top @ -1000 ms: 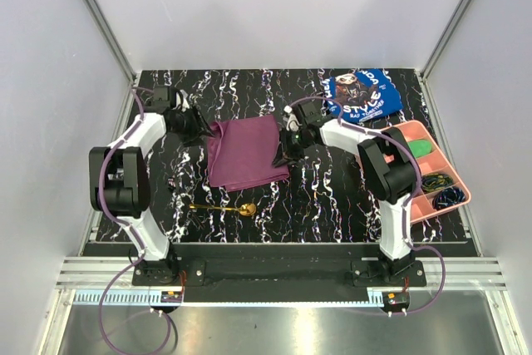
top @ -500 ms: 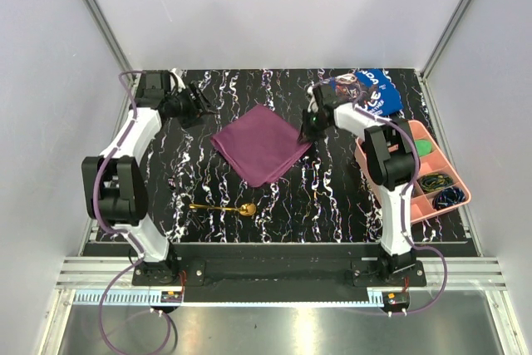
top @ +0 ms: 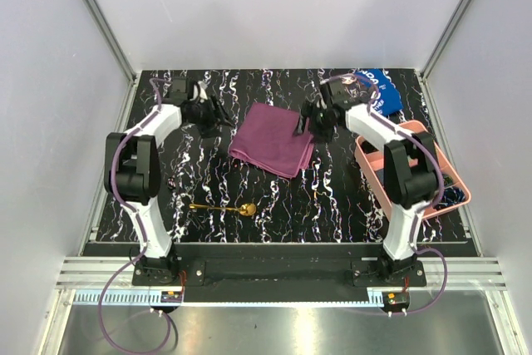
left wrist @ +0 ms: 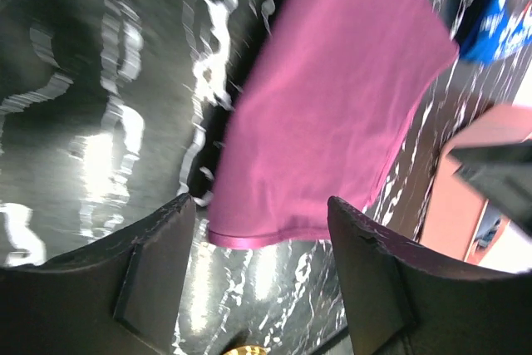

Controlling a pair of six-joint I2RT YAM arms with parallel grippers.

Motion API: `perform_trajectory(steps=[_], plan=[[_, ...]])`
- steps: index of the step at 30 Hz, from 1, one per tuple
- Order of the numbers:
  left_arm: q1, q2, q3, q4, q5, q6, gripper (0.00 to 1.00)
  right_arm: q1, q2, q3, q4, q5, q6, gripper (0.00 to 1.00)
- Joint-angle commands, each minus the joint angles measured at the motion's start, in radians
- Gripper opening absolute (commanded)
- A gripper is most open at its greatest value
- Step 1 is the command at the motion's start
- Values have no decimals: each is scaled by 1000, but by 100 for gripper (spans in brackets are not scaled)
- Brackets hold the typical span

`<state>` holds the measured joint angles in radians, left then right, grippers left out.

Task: Fold the napkin into a case and place the utensils inside
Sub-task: Rotate the square-folded napkin at the center of the board, then pick up the square-folded napkin from the center of the board.

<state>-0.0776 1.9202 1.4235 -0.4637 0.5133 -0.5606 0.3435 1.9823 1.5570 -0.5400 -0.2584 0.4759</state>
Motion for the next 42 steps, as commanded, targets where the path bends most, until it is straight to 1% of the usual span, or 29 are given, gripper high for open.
perform_trajectory(steps=[1,4,7,11,14,18,23,24,27,28,31,35,37,42], plan=[[-50,-21,-58,26,21,-10,64,26,-154,-258,156,-51,255,74],[-56,-39,-112,49,-13,-16,63,52,-214,-378,236,-27,350,70],[-60,-41,-153,80,7,-27,62,64,-231,-458,299,-21,410,67],[-71,-38,-181,99,8,-25,61,97,-208,-506,368,-38,477,63],[-71,-39,-190,108,7,-25,56,114,-204,-534,397,-19,515,59],[-71,-47,-202,117,-15,-25,54,118,-211,-566,405,-4,533,59],[-73,-17,-181,122,-9,-28,45,123,-218,-601,422,1,569,58],[-71,-12,-176,122,-10,-28,42,129,-221,-606,422,2,576,58],[-71,-18,-181,126,-22,-30,36,135,-227,-627,439,19,610,56],[-71,-23,-190,129,-22,-32,30,135,-224,-629,442,21,622,55],[-71,-36,-213,140,-21,-41,20,146,-218,-640,454,25,647,51],[-71,-67,-248,154,-30,-48,15,155,-247,-676,453,62,673,48],[-71,-79,-268,172,-32,-56,11,155,-267,-693,449,80,678,47],[-71,-110,-344,237,-15,-110,8,166,-266,-718,475,80,708,45]])
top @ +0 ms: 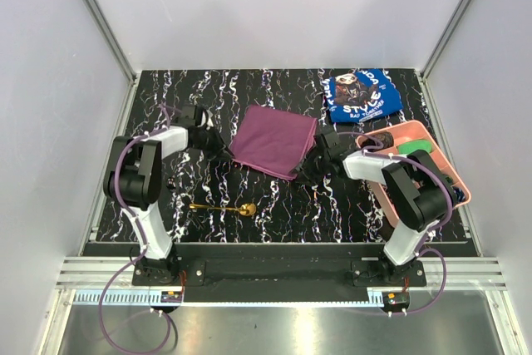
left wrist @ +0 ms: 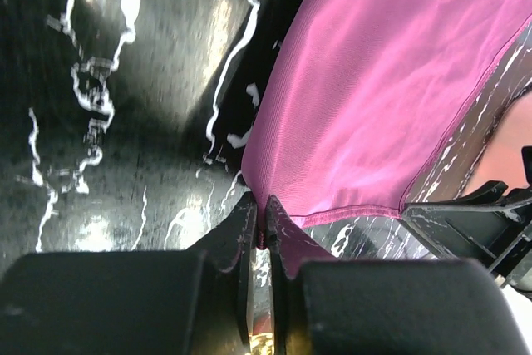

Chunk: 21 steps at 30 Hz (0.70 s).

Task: Fold the napkin into a case and place the utensils inside
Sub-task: Pick up the square-folded napkin from the center of the board.

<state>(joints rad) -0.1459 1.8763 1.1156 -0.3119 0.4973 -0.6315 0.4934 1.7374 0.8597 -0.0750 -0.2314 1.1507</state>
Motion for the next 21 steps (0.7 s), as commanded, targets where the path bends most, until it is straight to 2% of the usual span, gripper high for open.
perform_trajectory(steps=[1,9,15,18,21], plan=[[-3,-68,-42,88,3,-43,7,17,-13,-16,11,50,34,45],[-3,-98,-91,103,6,-51,4,19,-19,-48,24,83,75,36],[-4,-117,-117,123,15,-62,3,19,-4,-88,101,95,110,30],[-3,-123,-129,131,23,-66,2,19,-6,-108,126,104,129,24],[-3,-137,-149,143,29,-71,0,19,-33,-123,141,122,123,8]])
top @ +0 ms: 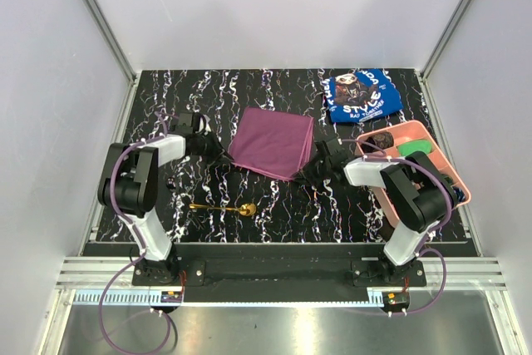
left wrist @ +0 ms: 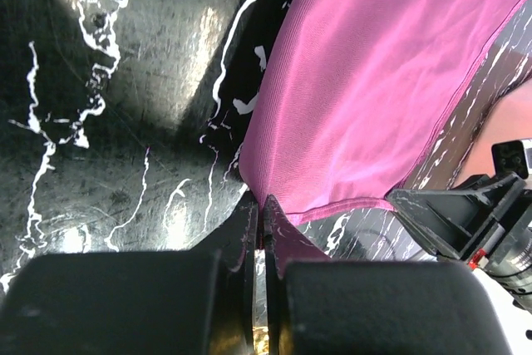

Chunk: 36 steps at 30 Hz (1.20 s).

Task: Fold the napkin into a case and place the utensils inside
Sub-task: Pick up the square-folded napkin from the center of the board, then fold the square-folded napkin at the center of the board.

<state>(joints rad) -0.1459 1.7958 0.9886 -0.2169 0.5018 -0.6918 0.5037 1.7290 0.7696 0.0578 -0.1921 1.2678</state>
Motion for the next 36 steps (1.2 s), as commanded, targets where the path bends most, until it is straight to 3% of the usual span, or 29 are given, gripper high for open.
perform_trajectory(steps=[1,6,13,17,26,32,36], plan=[[-4,-68,-28,53,33,-15,0,9,-35,-38,14,83,-22,0],[-6,-119,-21,77,73,-64,0,-11,-176,0,-15,103,-177,0],[-7,-104,168,105,107,-172,0,-154,-209,279,-182,51,-467,0],[-9,-4,313,146,127,-225,0,-228,-77,439,-187,-9,-562,0],[-9,321,662,411,184,-347,0,-318,255,842,-118,-139,-657,0],[-7,454,728,713,224,-486,0,-337,400,1056,-93,-236,-668,0],[-6,487,780,798,184,-500,0,-341,460,1166,-90,-268,-662,0]])
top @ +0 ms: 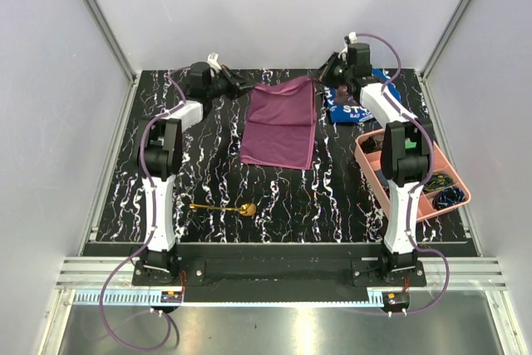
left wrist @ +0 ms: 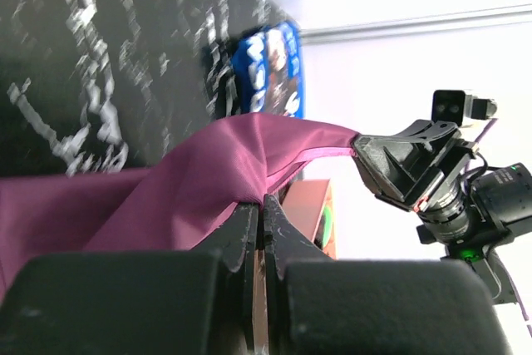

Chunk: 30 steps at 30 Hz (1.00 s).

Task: Fold the napkin into a case and place the utensils inside
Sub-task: Fold the square-folded napkin at the center of the board.

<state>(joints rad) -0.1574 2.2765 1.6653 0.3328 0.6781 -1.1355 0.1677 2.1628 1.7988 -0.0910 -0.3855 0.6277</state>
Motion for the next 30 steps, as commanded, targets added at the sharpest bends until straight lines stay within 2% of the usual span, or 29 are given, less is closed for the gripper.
perform_trajectory(steps=[1,6,13,20,23,25,30], plan=[[7,17,120,249,3,-55,0,-7,52,154,62,-85,-20,0],[18,92,209,333,-11,-96,0,-13,117,238,65,-115,-10,0],[22,182,281,339,-6,-128,0,-23,154,283,60,-125,13,0],[25,203,353,258,29,-76,0,-28,141,281,48,-151,13,0],[22,164,303,252,50,-64,0,-28,117,234,28,-184,44,0],[19,103,252,191,72,-43,0,-28,79,186,11,-228,64,0],[18,-110,-31,-20,66,127,0,-27,-67,-86,0,-291,122,0]])
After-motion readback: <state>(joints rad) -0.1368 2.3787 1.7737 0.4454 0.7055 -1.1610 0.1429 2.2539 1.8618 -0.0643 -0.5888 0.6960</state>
